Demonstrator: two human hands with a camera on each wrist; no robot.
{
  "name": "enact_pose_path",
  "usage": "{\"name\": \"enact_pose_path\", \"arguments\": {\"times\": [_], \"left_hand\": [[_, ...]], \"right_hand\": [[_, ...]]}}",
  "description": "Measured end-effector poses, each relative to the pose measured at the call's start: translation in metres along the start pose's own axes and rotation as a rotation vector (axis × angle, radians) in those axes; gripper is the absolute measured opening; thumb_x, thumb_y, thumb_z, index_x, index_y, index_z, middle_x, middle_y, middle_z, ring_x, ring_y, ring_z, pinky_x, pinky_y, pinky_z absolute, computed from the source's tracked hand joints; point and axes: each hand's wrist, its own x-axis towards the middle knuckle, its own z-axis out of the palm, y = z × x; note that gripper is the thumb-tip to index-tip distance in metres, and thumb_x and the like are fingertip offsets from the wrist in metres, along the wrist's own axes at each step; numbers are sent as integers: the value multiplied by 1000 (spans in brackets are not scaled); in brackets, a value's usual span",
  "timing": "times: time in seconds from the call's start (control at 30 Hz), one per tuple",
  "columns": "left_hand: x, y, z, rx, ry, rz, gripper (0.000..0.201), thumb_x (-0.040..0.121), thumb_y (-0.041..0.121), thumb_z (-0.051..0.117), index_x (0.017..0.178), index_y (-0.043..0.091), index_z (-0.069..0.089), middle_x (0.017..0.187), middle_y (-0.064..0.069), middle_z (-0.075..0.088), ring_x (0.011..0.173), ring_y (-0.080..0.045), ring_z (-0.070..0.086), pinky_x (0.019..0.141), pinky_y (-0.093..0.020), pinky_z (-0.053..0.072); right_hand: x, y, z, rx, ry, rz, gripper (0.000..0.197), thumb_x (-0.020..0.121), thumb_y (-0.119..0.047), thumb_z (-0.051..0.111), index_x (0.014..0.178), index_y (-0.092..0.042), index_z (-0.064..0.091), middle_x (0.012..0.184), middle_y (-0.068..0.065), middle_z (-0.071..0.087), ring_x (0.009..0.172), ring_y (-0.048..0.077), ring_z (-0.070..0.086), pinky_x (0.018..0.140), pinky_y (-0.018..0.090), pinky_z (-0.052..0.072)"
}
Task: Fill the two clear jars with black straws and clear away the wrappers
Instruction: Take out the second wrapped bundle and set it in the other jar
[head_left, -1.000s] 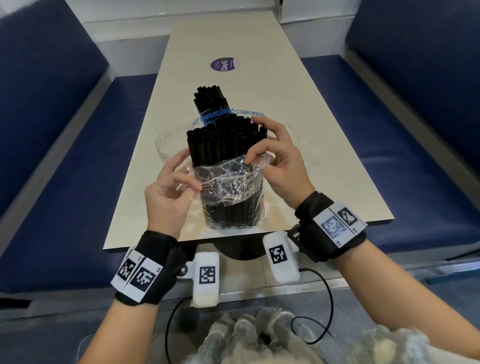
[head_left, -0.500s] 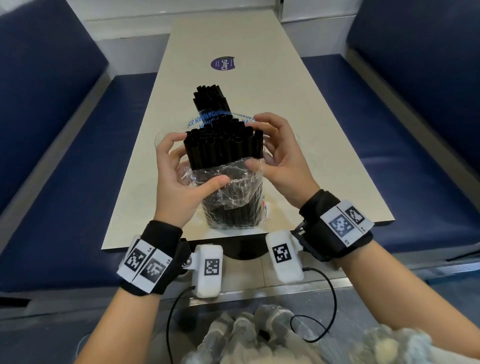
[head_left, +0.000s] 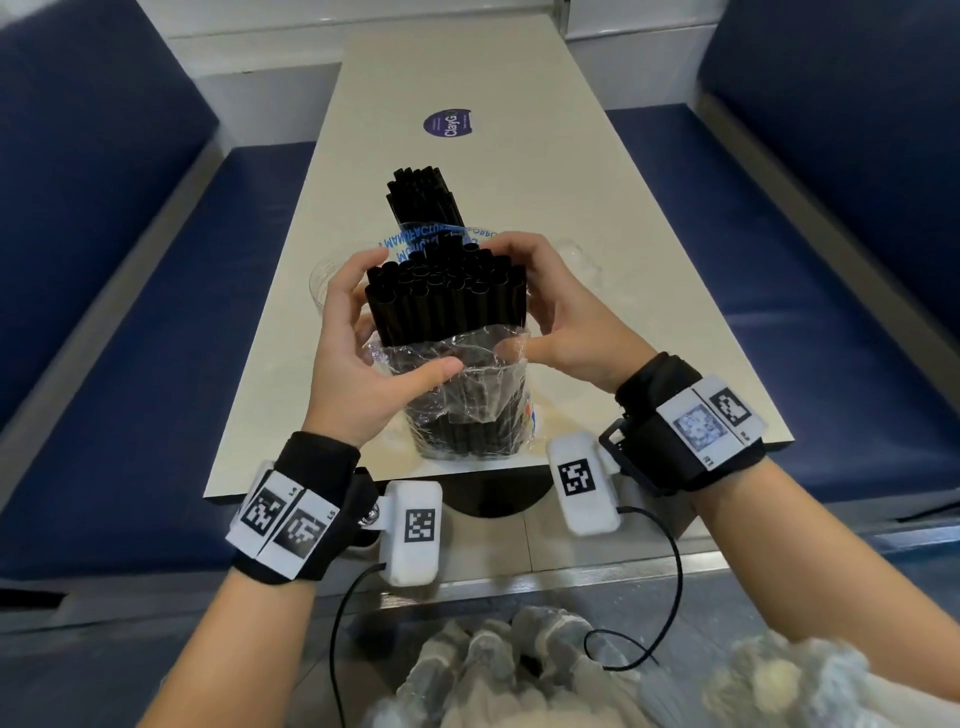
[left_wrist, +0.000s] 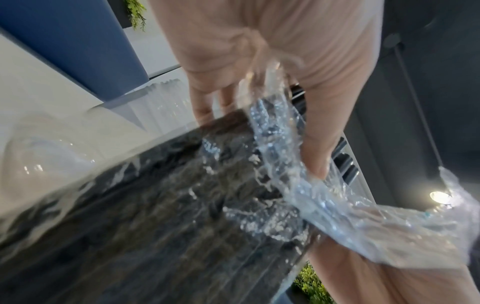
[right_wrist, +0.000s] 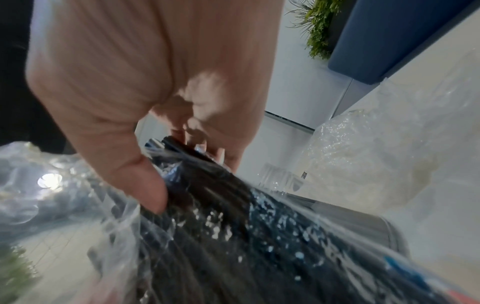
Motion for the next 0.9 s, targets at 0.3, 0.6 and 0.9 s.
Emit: {"name": "enact_pose_path", "arguments": {"times": [0.3, 0.6, 0.9], "left_hand": [[5, -2, -3, -16, -141, -90, 91, 52, 29, 81, 133, 22, 39, 125, 18, 52, 119, 6, 50, 99, -14, 43], [6, -6, 7, 44, -88, -224, 102, 34, 41, 87, 126, 12, 52, 116, 6, 65, 109, -3, 61, 94, -27, 51], [4, -7, 11, 20, -44, -161, 104, 41, 30, 86, 131, 15, 37, 111, 15, 59, 106, 4, 60, 88, -13, 48]], "right_hand": [[0, -7, 0, 64, -201, 75, 100, 56, -10, 68, 140, -14, 14, 145, 5, 23, 134, 15, 31, 113, 29, 28], [4, 2, 14, -30, 22, 60, 104, 49, -37, 80, 138, -25, 29, 141, -5, 33, 137, 18, 30, 116, 47, 24], [1, 7, 16, 95, 56, 92, 65, 55, -5, 77, 108, -29, 48, 104, -9, 60, 99, 2, 60, 88, 20, 48]]}}
